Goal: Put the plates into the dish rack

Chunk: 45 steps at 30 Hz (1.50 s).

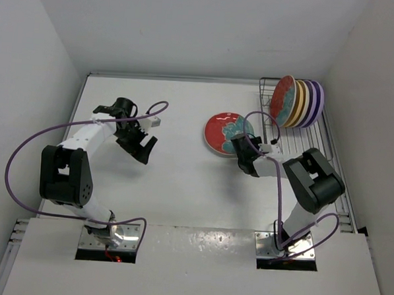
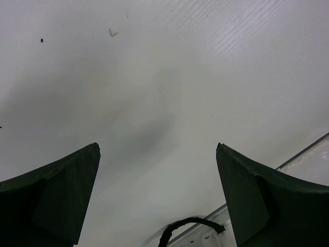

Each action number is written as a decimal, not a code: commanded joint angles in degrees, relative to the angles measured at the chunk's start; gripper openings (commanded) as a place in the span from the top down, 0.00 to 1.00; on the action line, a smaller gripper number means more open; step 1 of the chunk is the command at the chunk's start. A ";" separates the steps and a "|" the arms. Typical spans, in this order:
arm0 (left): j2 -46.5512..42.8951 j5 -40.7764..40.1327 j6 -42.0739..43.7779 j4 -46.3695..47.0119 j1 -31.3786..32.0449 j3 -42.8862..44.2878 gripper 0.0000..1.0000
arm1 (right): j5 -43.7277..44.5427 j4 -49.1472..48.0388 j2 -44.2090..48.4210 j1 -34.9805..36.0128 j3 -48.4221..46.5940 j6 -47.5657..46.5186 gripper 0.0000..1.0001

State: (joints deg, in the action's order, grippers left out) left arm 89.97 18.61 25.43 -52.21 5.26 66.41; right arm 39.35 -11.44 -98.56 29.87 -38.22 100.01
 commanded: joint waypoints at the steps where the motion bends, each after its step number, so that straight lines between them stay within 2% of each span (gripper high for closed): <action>1: -2.26 0.99 0.23 -0.35 -0.07 0.74 0.00 | -9.91 3.71 -6.02 -0.60 0.95 11.52 0.57; 3: -2.26 0.99 0.23 -0.35 -0.07 0.74 0.00 | -11.66 3.19 -8.21 -1.30 0.86 12.14 0.66; 4: -2.26 0.99 0.23 -0.35 -0.07 0.74 0.00 | -12.54 1.35 -8.66 -1.39 0.95 11.79 0.79; 7: -2.26 0.99 0.23 -0.35 -0.07 0.74 0.00 | -14.30 -2.17 -9.54 -2.09 1.74 8.02 1.00; 10: -2.26 0.99 0.23 -0.35 -0.07 0.74 0.00 | -15.35 -4.01 -8.58 -2.09 1.92 1.09 1.00; 12: -2.26 0.99 0.23 -0.35 -0.60 0.74 0.00 | -16.23 -5.17 -7.26 -2.18 0.70 -9.77 1.00; 16: -2.26 0.99 0.23 -0.35 -0.60 0.74 0.00 | -25.17 -5.52 -5.94 -2.01 -0.54 -27.35 1.00; 21: -2.26 0.99 0.23 -0.35 -0.60 0.74 0.00 | -39.07 -14.91 -3.04 -3.23 7.36 -34.51 1.00; 26: -2.26 0.99 0.23 -0.35 -0.60 1.26 0.00 | -50.83 -8.87 -0.58 -3.41 9.12 -44.69 1.00; 28: -2.26 0.99 0.76 -0.35 -0.60 1.26 0.00 | -51.13 -5.02 0.38 -3.67 9.65 -46.12 1.00; 32: -2.26 0.99 0.76 -0.35 -0.60 1.26 0.00 | -51.21 -4.29 0.92 -5.34 10.97 -46.14 1.00; 36: -2.26 0.99 0.76 -0.35 -0.60 1.26 0.00 | -56.56 -5.96 -2.93 -5.35 7.90 -44.64 0.78; 41: -2.26 0.46 0.76 -0.88 -0.60 1.26 0.00 | -57.99 -8.07 -4.80 -4.03 6.66 -42.61 0.66; 43: -2.26 0.46 0.76 -0.88 -0.60 1.26 0.00 | -56.68 -8.60 -4.62 -3.24 7.19 -42.61 0.70; 45: -2.26 0.46 0.76 -0.88 -0.60 1.26 0.00 | -55.97 -7.81 -4.79 -2.89 7.45 -42.53 0.85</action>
State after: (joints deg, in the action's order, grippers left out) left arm 89.86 18.61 25.47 -52.36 5.26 66.41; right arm -8.71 -30.26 -99.20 24.64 -33.45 52.21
